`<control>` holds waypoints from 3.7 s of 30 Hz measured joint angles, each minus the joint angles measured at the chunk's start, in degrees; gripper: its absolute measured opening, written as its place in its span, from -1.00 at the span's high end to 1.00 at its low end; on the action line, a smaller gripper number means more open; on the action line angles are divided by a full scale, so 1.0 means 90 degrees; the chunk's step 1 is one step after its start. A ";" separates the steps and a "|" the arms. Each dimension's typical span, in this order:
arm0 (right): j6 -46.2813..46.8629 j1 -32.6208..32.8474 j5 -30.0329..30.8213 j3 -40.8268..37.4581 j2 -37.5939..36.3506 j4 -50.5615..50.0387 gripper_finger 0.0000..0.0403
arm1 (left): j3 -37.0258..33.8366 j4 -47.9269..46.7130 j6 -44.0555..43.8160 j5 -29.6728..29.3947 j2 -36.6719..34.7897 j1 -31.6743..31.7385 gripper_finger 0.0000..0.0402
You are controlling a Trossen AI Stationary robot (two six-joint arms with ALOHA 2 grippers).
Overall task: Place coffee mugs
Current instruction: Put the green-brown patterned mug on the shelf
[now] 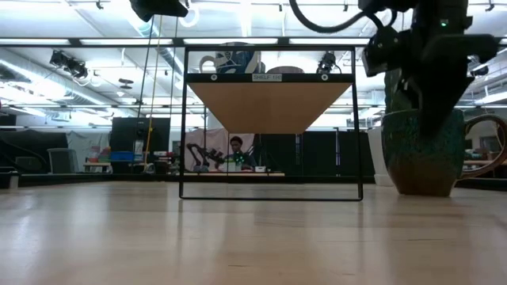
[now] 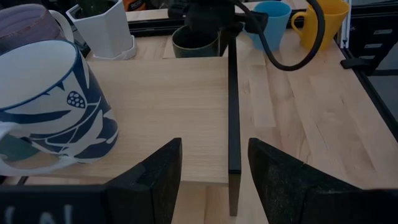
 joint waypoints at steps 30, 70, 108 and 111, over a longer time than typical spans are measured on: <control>-0.3503 -0.0621 0.0157 0.0504 -0.0571 -0.0956 0.76 | 0.0000 -0.0010 -0.0151 0.0506 -0.0005 0.0000 0.04; -0.6105 -0.1709 -0.0400 0.5293 0.1680 -0.2421 0.76 | 0.0406 -0.0383 -0.1010 0.0447 -0.0039 0.0007 0.04; -0.6185 -0.2166 -0.0134 0.5381 0.1953 -0.1705 0.35 | 0.0398 -0.0386 -0.1462 0.0352 -0.0034 0.0007 0.04; -0.6115 -0.2151 0.0004 0.5491 0.1950 -0.1723 0.32 | 0.0398 -0.0386 -0.1462 0.0352 -0.0034 0.0007 0.04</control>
